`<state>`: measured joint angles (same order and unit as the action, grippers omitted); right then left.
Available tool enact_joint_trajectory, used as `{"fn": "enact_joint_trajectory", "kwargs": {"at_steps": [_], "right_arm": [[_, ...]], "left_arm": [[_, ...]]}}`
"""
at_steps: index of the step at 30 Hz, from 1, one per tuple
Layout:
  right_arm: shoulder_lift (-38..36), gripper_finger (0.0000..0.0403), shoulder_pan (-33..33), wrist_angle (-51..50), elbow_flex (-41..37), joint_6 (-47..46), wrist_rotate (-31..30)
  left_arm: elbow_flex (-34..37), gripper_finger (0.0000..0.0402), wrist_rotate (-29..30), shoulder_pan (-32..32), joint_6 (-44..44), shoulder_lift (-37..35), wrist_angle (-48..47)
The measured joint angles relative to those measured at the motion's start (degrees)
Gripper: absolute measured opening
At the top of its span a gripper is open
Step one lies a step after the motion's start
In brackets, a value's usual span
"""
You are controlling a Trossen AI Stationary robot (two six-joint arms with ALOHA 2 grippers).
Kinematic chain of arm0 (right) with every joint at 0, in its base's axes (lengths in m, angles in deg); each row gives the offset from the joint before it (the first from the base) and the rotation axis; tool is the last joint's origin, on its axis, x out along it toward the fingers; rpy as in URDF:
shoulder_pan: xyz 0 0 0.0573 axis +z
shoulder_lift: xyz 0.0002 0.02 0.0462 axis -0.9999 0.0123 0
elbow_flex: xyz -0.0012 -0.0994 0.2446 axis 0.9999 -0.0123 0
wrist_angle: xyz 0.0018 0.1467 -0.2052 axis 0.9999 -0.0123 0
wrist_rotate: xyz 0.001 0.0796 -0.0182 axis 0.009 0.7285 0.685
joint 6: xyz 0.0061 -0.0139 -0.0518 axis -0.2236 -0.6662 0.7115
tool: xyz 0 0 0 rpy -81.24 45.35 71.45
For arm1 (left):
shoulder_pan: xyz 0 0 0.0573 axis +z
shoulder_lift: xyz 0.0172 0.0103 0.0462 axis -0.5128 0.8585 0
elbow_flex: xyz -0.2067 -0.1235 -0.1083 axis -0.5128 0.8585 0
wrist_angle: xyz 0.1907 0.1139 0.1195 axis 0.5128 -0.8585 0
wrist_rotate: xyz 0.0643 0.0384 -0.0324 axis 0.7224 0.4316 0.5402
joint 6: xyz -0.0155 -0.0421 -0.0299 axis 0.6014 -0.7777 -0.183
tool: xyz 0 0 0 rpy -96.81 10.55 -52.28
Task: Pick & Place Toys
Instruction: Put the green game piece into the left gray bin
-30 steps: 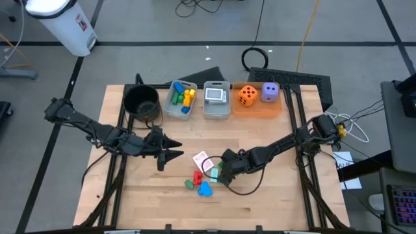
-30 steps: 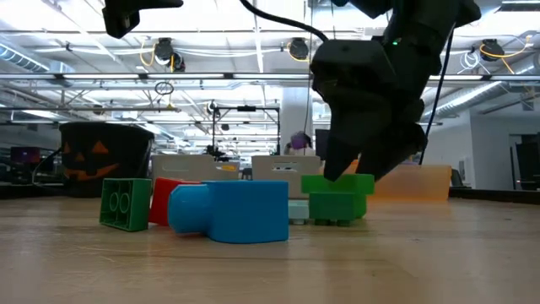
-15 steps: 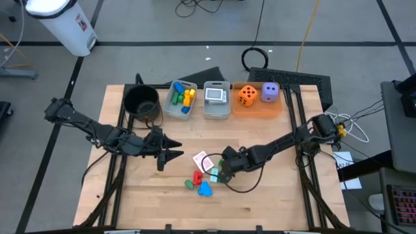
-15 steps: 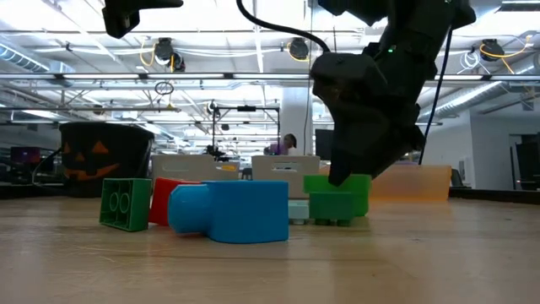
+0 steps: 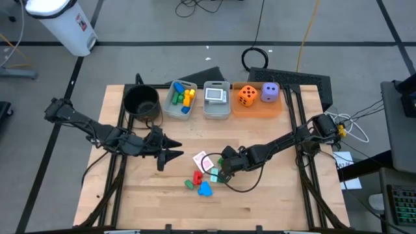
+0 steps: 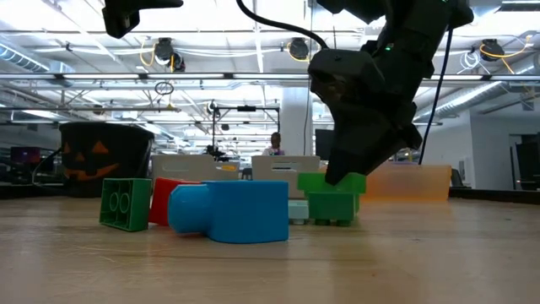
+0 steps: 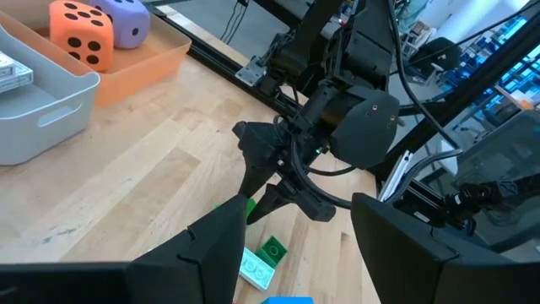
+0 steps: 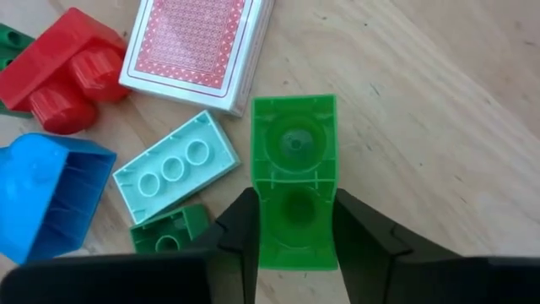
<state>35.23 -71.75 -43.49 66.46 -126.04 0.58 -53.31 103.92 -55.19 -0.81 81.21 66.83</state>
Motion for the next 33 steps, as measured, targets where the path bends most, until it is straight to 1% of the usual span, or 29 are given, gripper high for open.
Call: {"fn": "enact_joint_trajectory", "kwargs": {"at_steps": [14,18,25,27,30,33], "right_arm": [[-1.01,0.0095,0.0,1.36,-0.04,0.03,0.24],[-3.15,0.0095,-0.01,2.93,-0.04,0.65,0.11],[-9.83,0.0094,-0.7,4.48,-0.04,6.19,0.02],[-12.05,0.0094,-1.06,5.27,-0.04,7.97,0.0],[-15.14,0.0094,-1.49,7.65,-0.04,10.68,0.26],[-17.49,0.0094,-2.65,11.94,-0.04,12.66,4.4]], "left_arm": [[0.0,0.0223,-0.04,0.0,0.22,0.0,-0.04],[0.0,0.0223,-0.04,0.0,0.1,0.0,-0.56],[0.0,0.0223,-1.32,0.0,-2.33,0.0,-1.79],[0.0,0.0223,-2.66,0.09,-1.8,0.0,-1.78],[0.0,0.0223,-5.81,1.01,1.2,0.0,-1.72],[0.0,0.0223,-9.09,2.88,3.38,0.0,-1.24]]}}
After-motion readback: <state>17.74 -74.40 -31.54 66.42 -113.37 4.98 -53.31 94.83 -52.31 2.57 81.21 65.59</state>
